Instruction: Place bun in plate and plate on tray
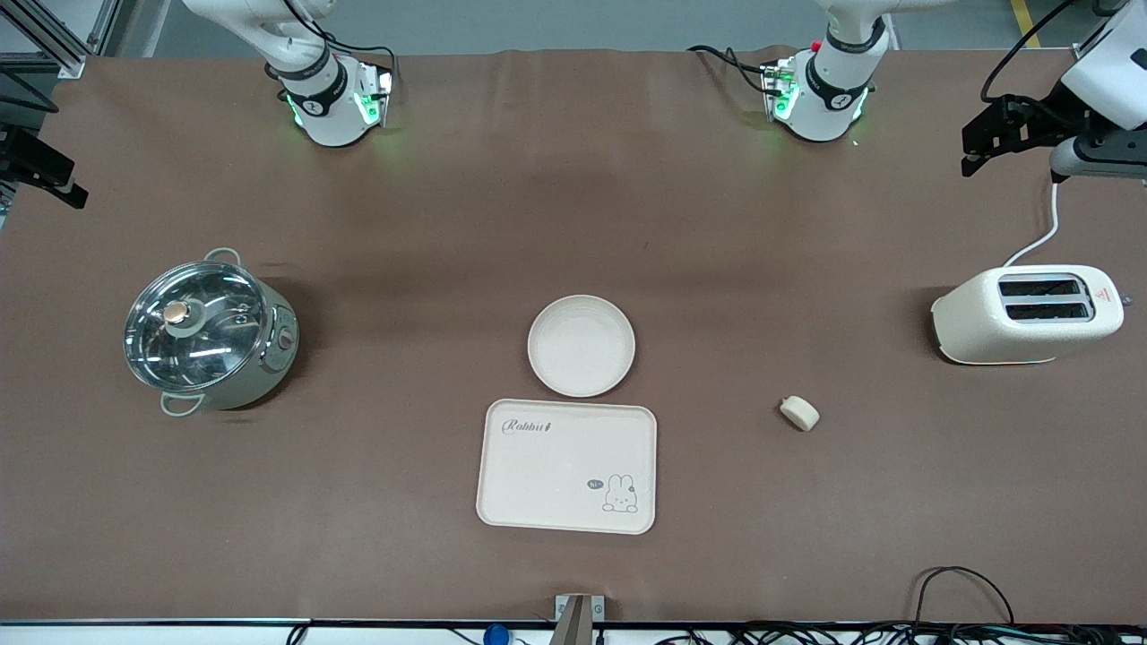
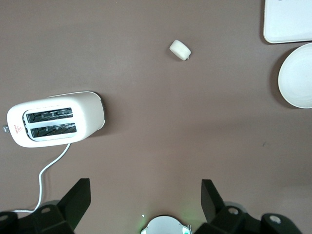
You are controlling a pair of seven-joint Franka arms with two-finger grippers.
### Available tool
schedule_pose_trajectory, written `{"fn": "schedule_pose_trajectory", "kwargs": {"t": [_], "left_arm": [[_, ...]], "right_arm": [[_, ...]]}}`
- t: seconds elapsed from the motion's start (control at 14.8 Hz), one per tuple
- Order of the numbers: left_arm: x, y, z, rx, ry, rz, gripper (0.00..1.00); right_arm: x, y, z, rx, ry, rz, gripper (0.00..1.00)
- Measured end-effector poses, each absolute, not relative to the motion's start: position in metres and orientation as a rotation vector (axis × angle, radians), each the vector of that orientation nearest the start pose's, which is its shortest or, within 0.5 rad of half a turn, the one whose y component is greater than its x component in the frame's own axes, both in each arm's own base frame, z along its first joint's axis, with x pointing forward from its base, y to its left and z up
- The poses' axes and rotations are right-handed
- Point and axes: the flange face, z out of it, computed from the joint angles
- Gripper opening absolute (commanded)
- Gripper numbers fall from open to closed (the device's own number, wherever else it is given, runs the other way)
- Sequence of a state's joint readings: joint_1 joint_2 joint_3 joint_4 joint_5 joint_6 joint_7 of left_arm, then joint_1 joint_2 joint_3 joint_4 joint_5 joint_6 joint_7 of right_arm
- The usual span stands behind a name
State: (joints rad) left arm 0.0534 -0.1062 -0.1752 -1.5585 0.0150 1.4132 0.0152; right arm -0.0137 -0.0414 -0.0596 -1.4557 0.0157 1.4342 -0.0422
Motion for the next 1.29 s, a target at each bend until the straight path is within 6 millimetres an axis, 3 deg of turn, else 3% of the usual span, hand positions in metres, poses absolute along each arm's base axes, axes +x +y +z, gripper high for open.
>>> {"fn": "schedule_pose_trajectory", "kwargs": {"t": [0.27, 0.47, 0.68, 0.88, 1.08, 1.29], "left_arm": [[0.505, -0.064, 0.666, -3.100, 0.205, 0.078, 1.00], [0.535, -0.063, 0.635, -3.085, 0.210, 0.157, 1.00], [0.596, -0.070, 0.556, -3.099, 0.082, 0.195, 1.00], [0.646, -0.093, 0.461, -3.121, -0.209, 0.147, 1.00], [0.670, -0.126, 0.384, -3.112, -0.511, 0.106, 1.00], [0.673, -0.151, 0.315, -3.087, -0.752, 0.069, 1.00]], "right_arm": [[0.526, -0.037, 0.686, -3.118, 0.043, -0.025, 1.00], [0.529, -0.027, 0.680, -3.037, 0.025, -0.006, 1.00], [0.538, -0.015, 0.654, -2.916, 0.014, 0.059, 1.00], [0.567, 0.005, 0.601, -2.870, -0.005, 0.131, 1.00], [0.599, 0.072, 0.537, -2.874, -0.107, 0.180, 1.00], [0.605, 0.133, 0.478, -2.853, -0.140, 0.242, 1.00]]}}
